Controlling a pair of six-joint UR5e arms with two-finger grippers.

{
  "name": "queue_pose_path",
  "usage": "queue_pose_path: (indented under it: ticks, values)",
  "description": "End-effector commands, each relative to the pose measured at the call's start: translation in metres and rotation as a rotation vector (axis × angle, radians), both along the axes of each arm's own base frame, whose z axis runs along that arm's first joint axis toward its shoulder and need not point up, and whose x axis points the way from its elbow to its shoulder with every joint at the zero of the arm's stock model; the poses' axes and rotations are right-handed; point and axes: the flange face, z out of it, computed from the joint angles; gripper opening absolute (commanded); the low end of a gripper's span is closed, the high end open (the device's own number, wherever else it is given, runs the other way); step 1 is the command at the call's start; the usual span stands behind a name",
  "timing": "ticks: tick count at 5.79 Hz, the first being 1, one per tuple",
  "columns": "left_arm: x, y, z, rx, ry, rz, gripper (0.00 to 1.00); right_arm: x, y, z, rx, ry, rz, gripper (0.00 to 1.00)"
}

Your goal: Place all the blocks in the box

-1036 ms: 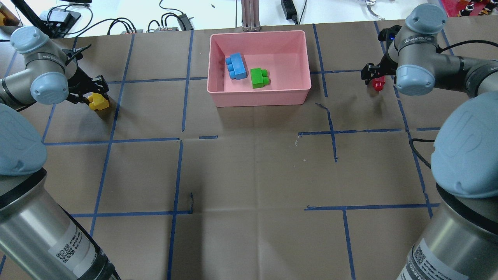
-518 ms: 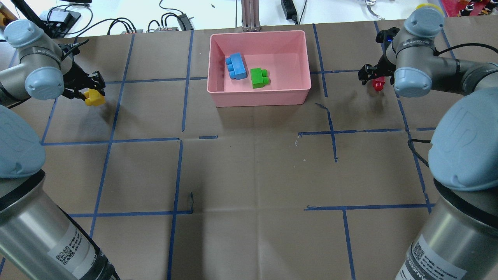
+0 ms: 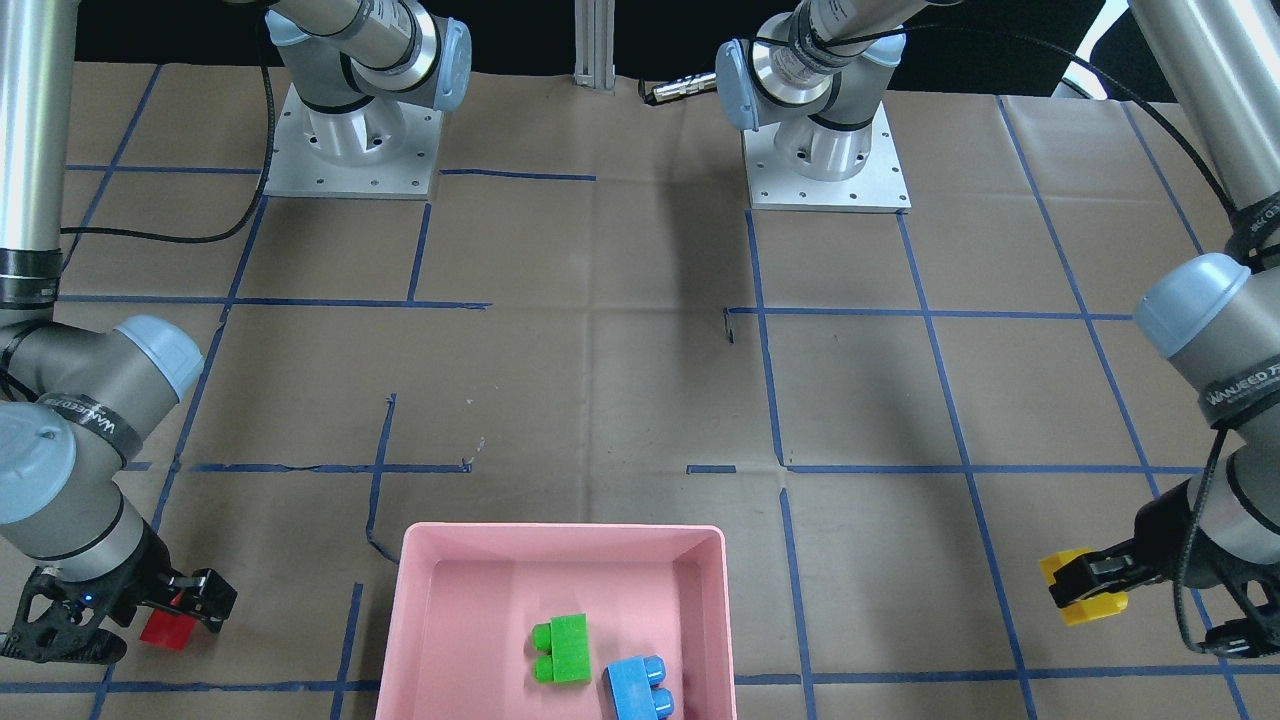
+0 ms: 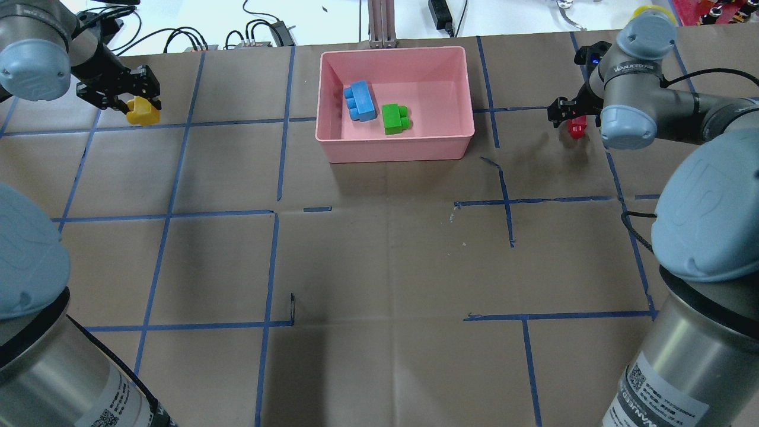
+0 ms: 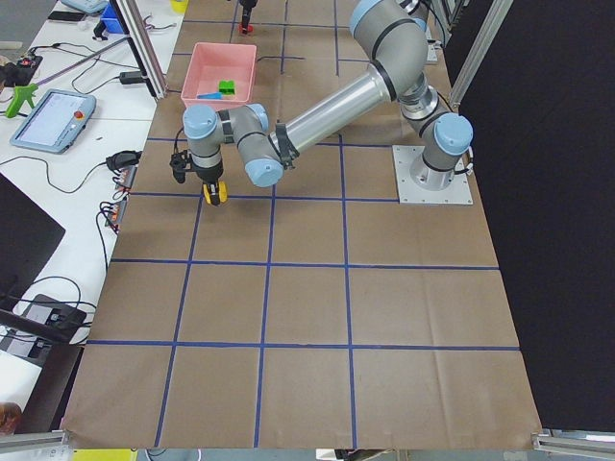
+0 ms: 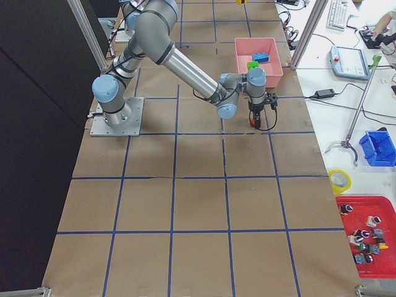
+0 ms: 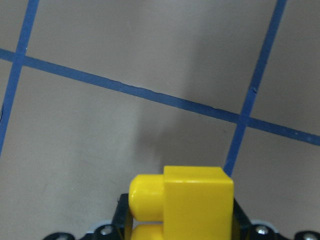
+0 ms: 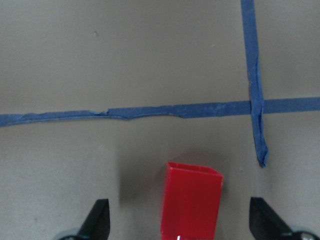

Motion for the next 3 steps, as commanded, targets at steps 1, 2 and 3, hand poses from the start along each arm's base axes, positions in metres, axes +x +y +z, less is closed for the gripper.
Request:
queue_pose_path:
  ticks: [1,2,3]
  values:
    - [-0.114,-0.027,0.062,-0.034,0.014,-0.137,0.29,-0.001,0.000,-0.005,0.000,0.000,-0.001,0.84]
    - [-0.195,-0.033,0.062,-0.035,0.026,-0.169,0.29,0.000,-0.001,-0.004,-0.001,0.000,-0.001,0.69]
    - [-0.272,-0.034,0.051,-0.032,0.049,-0.152,0.29,-0.001,-0.002,0.002,-0.006,0.000,0.001,0.33]
